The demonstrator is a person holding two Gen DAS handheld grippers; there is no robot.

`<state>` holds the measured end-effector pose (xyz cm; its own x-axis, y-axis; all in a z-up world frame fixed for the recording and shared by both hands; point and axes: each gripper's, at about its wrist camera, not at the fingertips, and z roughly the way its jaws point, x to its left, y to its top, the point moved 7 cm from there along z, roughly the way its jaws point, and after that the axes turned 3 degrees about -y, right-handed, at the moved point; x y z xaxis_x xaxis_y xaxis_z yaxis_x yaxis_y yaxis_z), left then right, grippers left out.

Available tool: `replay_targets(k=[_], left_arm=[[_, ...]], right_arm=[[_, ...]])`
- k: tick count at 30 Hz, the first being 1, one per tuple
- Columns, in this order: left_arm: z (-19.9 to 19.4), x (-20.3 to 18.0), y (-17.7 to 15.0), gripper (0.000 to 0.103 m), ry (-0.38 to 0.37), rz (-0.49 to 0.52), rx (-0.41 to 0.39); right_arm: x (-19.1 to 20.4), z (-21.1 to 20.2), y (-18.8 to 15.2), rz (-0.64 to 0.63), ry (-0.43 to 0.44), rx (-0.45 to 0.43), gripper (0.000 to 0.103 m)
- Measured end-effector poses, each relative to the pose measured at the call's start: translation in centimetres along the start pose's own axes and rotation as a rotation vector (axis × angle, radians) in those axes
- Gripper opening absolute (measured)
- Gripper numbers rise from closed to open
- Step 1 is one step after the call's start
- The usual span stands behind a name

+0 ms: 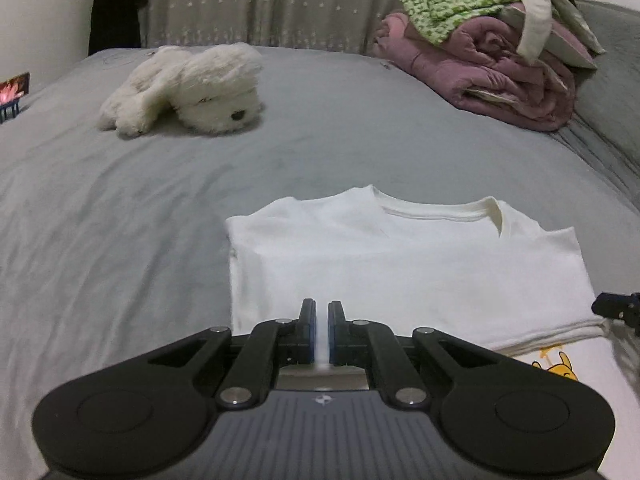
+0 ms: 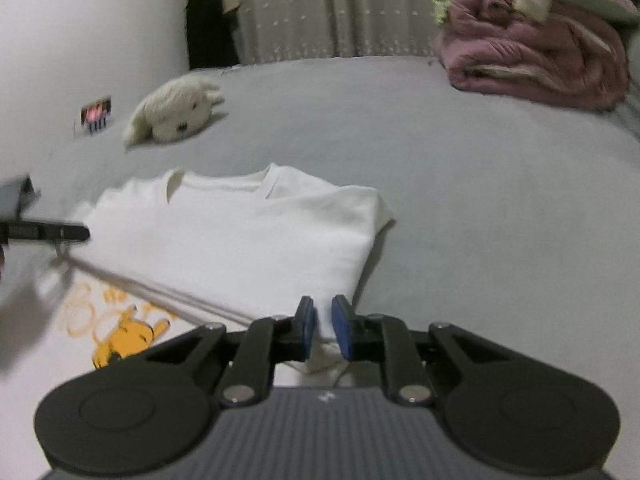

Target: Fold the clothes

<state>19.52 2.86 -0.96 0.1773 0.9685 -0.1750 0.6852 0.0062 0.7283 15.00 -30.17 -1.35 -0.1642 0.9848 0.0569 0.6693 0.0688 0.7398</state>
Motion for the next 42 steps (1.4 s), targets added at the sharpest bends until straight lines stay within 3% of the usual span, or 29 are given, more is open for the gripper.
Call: replay_targets(k=[4, 6, 9, 14, 20, 26, 30, 34, 37, 39, 42], left_arm=[[-0.3, 1.5, 0.2, 0.005, 0.035, 0.013, -0.023], [-0.1, 2.4, 0.1, 0.005, 0.016, -0.056, -0.02], [0.3, 3.1, -0.1, 0.008, -0.009, -0.121, -0.011], [0.3, 2.6, 0.1, 0.008, 0.01, -0.117, 0.01], [0.5, 2.2, 0.1, 0.01, 0.04, -0.103, 0.025], [0.7, 2.1, 0.2, 0.011, 0.041, -0.094, 0.035], [0.6, 2.2, 0.2, 0.011, 0.03, -0.105, 0.041], [0.5, 2.8, 0.3, 0.011, 0.002, -0.162, 0.042], [0.5, 3.3, 0.3, 0.011, -0.023, -0.199, 0.043], [0.6, 3.5, 0.2, 0.011, -0.031, -0.219, 0.045], [0.7, 3.5, 0.3, 0.011, -0.031, -0.225, 0.047]], right_arm=[[1.0, 0.1, -0.2, -0.1, -0.047, 0.002, 0.014], [1.4, 0.0, -0.3, -0.142, -0.067, 0.006, 0.014], [1.6, 0.3, -0.2, -0.155, -0.095, 0.012, 0.017], [2.2, -0.6, 0.7, -0.16, -0.119, -0.045, 0.017], [2.7, 1.4, 2.1, -0.096, -0.105, -0.041, 0.017], [-0.6, 5.3, 5.4, 0.111, -0.114, -0.016, 0.017], [-3.0, 7.1, 5.5, 0.196, -0.129, -0.014, 0.006], [-3.9, 7.3, 5.3, 0.26, -0.149, -0.033, 0.004], [-2.8, 7.1, 5.3, 0.169, -0.205, -0.029, 0.004], [-2.4, 6.6, 5.5, 0.146, -0.248, -0.032, 0.014], [-1.7, 5.6, 5.5, 0.129, -0.273, -0.05, 0.015]])
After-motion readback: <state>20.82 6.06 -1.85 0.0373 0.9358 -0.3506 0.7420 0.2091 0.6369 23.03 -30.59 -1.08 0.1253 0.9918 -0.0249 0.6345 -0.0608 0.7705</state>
